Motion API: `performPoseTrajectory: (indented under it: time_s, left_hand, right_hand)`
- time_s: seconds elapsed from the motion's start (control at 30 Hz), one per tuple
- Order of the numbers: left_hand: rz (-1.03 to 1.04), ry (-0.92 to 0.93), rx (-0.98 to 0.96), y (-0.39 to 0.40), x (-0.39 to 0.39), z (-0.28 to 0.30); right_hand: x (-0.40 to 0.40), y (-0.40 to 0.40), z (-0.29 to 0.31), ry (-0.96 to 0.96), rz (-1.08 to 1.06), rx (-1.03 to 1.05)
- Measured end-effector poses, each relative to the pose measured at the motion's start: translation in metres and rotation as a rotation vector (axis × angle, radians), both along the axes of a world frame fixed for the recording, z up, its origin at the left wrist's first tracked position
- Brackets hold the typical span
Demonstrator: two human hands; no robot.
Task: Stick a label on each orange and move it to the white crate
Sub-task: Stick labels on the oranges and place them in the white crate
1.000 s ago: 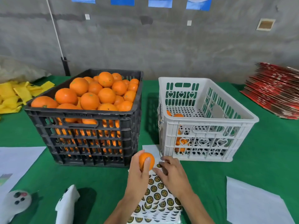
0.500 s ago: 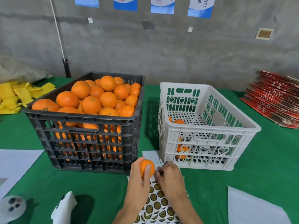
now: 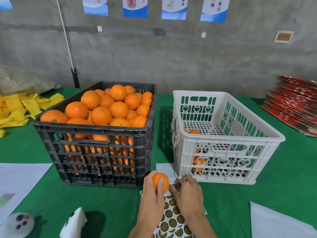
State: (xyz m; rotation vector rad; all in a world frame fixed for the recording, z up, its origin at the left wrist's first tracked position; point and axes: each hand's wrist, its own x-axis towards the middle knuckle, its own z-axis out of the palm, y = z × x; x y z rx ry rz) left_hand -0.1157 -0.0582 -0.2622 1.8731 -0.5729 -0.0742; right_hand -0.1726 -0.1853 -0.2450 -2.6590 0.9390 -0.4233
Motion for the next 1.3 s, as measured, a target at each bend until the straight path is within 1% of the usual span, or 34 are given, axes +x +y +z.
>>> performPoseTrajectory:
  time_s: [0.33,0.4,0.47,0.6,0.67,0.73,0.9,1.0,1.07,1.13,1.2,1.23,1.3]
  left_hand:
    - [0.019,-0.026,0.010,0.000,0.001,-0.007]
    - [0.022,-0.022,0.003,0.001,0.001,-0.008]
    - [0.026,-0.011,-0.011,0.001,0.001,-0.008]
    - [0.045,0.014,-0.064,0.002,0.002,-0.006]
    - [0.051,0.035,-0.116,0.003,0.001,-0.005]
    - [0.046,0.046,-0.149,0.003,0.002,-0.003]
    - [-0.008,0.017,-0.135,0.005,-0.002,0.003]
    - [-0.026,-0.025,-0.144,0.005,-0.006,0.006]
    - [0.001,-0.042,-0.171,0.006,-0.007,0.007]
    - [0.060,0.015,-0.238,0.006,-0.006,0.010]
    - [0.099,0.197,-0.324,0.005,-0.005,0.018]
    - [0.102,0.287,-0.338,0.003,-0.004,0.024]
    - [0.080,0.394,-0.279,-0.003,0.001,0.036]
  right_hand:
    - [-0.001,0.006,0.001,-0.022,-0.014,-0.027]
    - [-0.003,0.006,-0.001,-0.026,-0.011,-0.005]
    - [-0.002,0.008,-0.003,-0.023,-0.019,0.019]
    - [-0.004,0.008,-0.006,0.043,-0.005,-0.043]
    - [-0.009,0.005,-0.006,0.038,0.030,-0.049]
    - [-0.013,0.002,-0.005,0.017,0.059,-0.031]
    - [-0.017,-0.005,-0.007,-0.101,0.056,0.075]
    - [-0.022,-0.012,-0.008,-0.167,0.121,0.163]
    - [-0.025,-0.015,-0.008,-0.215,0.170,0.192]
    - [-0.028,-0.018,-0.009,-0.287,0.196,0.206]
    - [-0.028,-0.020,-0.009,-0.359,0.187,0.228]
    - [-0.028,-0.021,-0.009,-0.386,0.176,0.236]
    - [-0.027,-0.022,-0.009,-0.423,0.162,0.253]
